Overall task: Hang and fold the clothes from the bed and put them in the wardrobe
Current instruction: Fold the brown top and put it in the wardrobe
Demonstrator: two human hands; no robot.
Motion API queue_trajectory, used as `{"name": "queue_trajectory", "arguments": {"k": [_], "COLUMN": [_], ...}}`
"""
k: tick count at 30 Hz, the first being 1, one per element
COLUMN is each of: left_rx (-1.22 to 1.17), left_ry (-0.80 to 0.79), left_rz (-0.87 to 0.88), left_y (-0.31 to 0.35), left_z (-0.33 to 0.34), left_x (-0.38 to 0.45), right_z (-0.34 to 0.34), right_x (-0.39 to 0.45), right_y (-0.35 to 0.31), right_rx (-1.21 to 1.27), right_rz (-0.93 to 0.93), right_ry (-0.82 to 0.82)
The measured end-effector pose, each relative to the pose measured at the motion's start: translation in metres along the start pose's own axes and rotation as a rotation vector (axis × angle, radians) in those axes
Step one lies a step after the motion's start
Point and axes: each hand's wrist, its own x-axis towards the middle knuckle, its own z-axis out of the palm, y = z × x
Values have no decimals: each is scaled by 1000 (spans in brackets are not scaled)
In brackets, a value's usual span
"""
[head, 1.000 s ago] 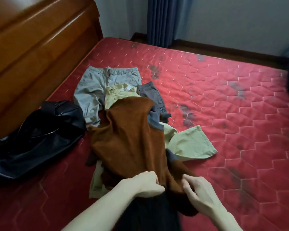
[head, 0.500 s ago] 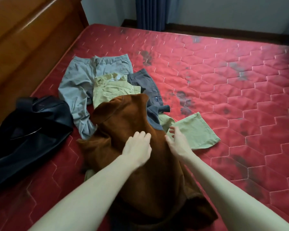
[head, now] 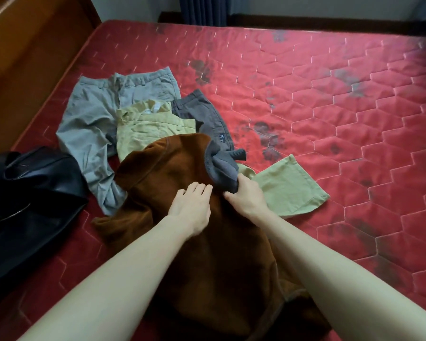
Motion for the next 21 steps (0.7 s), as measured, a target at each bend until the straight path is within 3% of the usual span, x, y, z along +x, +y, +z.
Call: {"name": "queue_trajectory", "arguments": {"k": [6,9,13,16,19,21], "left_rx": [51,54,-9,-40,75,109], "left_ry": [34,100,206,222,108,17], "left_rz": [2,22,58,215,487,534], "left_y": [-2,8,30,42,54,63], "left_z": [-21,-41,-73,-106,-147,-169], "left_x": [-9,-13,-18,-20,-27,-35], "right_z": [-62,-91,-116,-142,-180,-205], "right_x": [-32,-49,-74,-99,-129,-150], "right_y": [0,2,11,14,12,8], "right_rx": [-478,-627,-605,-574,-544,-513], "right_rz": [-15,-161,-588,-860,-971,-962], "right_ry": [110,173,442,562,665,683]}}
